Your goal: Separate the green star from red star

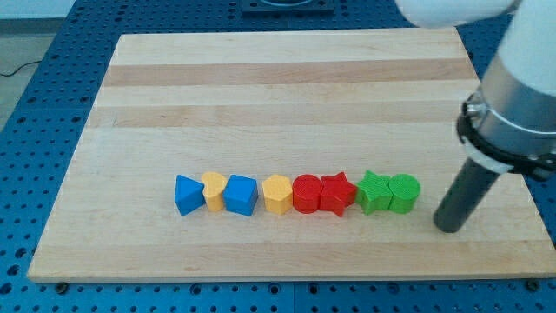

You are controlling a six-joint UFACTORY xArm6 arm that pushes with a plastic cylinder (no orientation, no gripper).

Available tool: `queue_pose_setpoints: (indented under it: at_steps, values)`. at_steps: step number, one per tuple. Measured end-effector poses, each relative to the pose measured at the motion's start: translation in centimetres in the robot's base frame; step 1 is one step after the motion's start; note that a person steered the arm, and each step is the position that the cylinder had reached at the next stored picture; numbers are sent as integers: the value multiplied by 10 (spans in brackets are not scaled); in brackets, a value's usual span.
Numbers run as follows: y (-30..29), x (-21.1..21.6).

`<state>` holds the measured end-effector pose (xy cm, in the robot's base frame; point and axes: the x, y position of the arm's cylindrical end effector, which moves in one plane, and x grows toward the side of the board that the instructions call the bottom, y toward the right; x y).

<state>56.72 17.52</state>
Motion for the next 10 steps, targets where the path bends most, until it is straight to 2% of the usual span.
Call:
queue_pose_setpoints:
  at_steps: [2,5,8,10]
  values:
    - [-38,2]
    - [-66,1]
    - [-81,-6]
    - [-81,-25]
